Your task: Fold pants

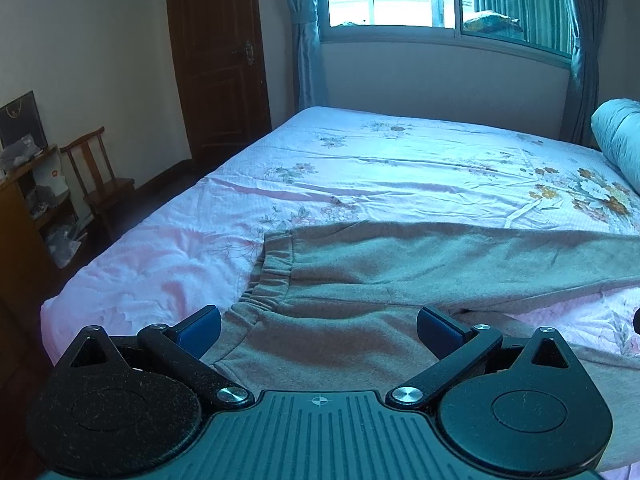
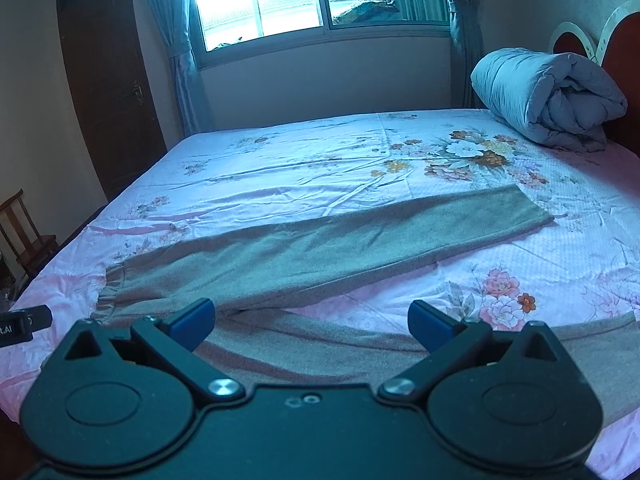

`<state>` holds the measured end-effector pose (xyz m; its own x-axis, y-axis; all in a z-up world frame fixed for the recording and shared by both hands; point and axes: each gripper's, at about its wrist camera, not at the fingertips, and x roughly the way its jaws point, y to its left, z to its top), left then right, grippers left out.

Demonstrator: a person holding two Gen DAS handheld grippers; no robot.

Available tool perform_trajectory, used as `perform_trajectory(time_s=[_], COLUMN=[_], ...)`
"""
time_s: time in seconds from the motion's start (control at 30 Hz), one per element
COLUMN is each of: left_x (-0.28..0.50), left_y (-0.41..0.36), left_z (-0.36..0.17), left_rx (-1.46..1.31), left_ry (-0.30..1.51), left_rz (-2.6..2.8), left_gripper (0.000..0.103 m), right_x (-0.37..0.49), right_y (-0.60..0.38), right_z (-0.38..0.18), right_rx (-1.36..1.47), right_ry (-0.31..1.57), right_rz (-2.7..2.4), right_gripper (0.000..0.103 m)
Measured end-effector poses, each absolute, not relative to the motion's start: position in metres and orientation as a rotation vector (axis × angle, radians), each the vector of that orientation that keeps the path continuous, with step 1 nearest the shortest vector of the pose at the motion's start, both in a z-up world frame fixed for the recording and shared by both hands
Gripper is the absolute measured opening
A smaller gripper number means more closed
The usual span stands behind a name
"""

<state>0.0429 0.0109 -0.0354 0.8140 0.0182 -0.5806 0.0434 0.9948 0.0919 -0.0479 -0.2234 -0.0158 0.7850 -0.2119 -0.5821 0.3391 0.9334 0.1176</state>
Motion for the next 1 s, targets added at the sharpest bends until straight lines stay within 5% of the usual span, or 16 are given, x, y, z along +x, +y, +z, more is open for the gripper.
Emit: perform_trajectory(time_s=[0.77, 1.0], left_x=[0.174, 0.235], left_y=[0.023, 0.037], left_z=[-0.06, -0.09], left_rx=[0.263, 0.244], left_ry=[0.667, 0.752], left_rz=[-0.069, -0.134], left_gripper=[0.103, 0.103], right_x=[0.056, 0.107], right_y=[-0.228, -0.229], right_z=[-0.029, -0.044], right_rx=[0.03, -0.003], right_ry=[0.651, 0.712], right_rz=[-0.094, 0.011], right_gripper=[0.097, 0.085])
